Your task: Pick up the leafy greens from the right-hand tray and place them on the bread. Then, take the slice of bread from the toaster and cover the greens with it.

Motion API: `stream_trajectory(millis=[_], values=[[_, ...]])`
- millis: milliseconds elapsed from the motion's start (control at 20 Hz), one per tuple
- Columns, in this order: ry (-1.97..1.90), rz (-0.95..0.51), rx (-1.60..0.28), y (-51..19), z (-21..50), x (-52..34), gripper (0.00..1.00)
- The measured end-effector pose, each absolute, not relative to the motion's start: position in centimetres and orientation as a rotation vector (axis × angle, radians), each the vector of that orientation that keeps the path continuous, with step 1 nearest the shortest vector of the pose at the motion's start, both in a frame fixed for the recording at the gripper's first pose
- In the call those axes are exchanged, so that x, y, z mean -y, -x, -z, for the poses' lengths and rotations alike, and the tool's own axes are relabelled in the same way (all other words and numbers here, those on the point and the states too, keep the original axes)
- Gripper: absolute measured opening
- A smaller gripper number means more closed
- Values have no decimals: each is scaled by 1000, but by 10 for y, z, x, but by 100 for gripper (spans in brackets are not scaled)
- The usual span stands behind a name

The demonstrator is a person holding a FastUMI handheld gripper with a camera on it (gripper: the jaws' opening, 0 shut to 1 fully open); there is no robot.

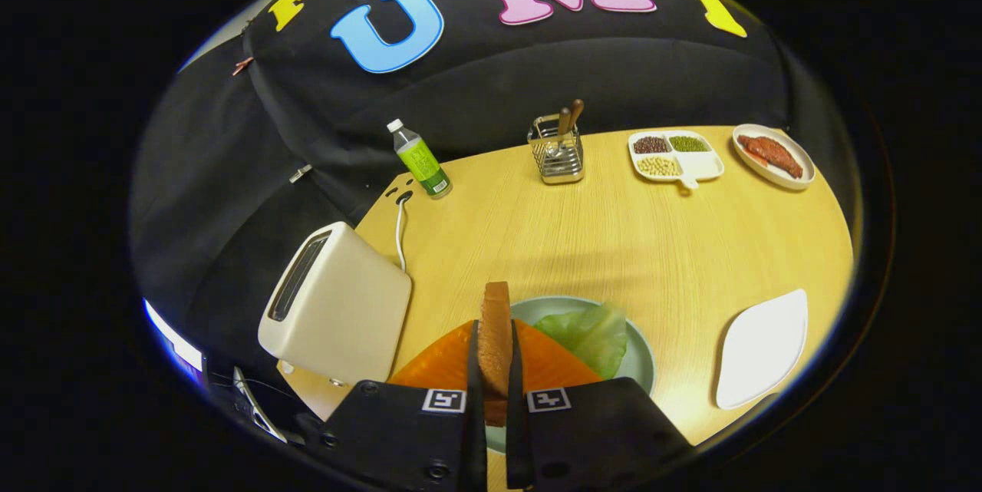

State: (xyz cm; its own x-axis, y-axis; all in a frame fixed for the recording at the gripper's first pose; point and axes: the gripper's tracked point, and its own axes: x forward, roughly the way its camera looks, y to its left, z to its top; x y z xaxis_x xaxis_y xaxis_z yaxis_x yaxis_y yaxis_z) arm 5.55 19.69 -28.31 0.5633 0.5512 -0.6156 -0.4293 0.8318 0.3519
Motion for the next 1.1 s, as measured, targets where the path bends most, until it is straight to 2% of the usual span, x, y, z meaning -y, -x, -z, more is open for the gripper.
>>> stream_trajectory(millis=[200, 400, 600, 800, 850, 900, 950, 1050, 1100], values=[[-180, -529, -799, -65, 294, -178, 18], [-149, -458, -824, -73, 315, -150, 29], [-58, -452, -822, -69, 325, -134, 54], [50, -476, -786, -62, 325, -127, 70], [69, -483, -775, -61, 324, -127, 79], [80, -490, -761, -60, 320, -127, 83], [84, -496, -746, -59, 316, -128, 92], [99, -504, -706, -59, 302, -127, 100], [115, -506, -675, -61, 292, -125, 100]])
